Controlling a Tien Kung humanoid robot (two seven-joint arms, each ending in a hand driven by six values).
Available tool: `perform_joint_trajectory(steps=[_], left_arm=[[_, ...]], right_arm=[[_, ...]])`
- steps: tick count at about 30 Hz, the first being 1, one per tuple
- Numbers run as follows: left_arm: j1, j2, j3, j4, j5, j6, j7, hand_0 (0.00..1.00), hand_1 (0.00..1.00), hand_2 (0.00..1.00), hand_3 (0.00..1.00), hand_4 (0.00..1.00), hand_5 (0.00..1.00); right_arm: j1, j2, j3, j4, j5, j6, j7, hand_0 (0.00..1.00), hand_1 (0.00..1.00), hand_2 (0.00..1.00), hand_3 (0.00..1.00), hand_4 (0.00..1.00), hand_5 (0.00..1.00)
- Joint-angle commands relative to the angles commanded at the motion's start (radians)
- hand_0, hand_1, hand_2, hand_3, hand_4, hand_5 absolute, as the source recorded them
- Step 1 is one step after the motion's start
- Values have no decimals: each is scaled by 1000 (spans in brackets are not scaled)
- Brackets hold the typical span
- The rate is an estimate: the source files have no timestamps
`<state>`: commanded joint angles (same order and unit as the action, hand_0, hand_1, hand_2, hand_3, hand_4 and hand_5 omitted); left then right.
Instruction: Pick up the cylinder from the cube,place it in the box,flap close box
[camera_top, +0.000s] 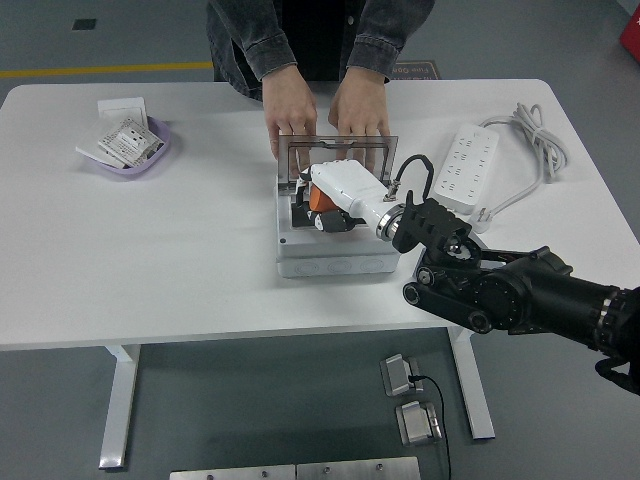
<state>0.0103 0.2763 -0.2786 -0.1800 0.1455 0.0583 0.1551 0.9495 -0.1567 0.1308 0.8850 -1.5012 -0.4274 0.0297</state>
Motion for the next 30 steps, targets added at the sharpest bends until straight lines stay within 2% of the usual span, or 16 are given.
perform_joint_trajectory(steps=[6,7,12,13,17,18,24,25,30], left_arm=[[-1,-1,-5,0,6,0,1,612,654,610,611,670,204],[-1,-1,-5,0,6,0,1,613,654,610,611,669,205],[-2,-1,-3,0,5,0,1,613,654,610,611,669,205],[-3,-1,-4,0,6,0,1,613,654,609,611,669,206],[-3,-1,-1,0,4,0,1,613,654,609,611,669,206],[-3,-1,1,0,2,0,1,613,654,610,611,668,206],[-5,-1,8,0,-4,0,-1,613,654,610,611,668,206],[-5,-2,11,0,-7,0,-1,613,654,609,610,668,207],[-8,-2,20,0,-14,0,-3,613,654,609,610,668,207]], right_arm=[[2,0,33,-2,-6,35,17,2,36,207,187,2,2],[2,0,37,-2,-7,38,18,2,86,261,253,2,2],[1,0,56,0,-11,50,19,2,86,261,253,2,2],[0,0,59,0,-11,52,19,16,159,401,480,361,24],[-2,-2,68,-2,-12,56,20,16,159,401,480,361,24],[-3,-2,68,-3,-11,55,20,115,268,514,641,701,162],[-7,-3,66,-7,-9,52,20,115,268,514,641,701,162],[-8,-3,65,-8,-9,51,20,252,375,536,629,877,554],[-12,-4,63,-9,-9,48,23,252,375,536,629,877,554]])
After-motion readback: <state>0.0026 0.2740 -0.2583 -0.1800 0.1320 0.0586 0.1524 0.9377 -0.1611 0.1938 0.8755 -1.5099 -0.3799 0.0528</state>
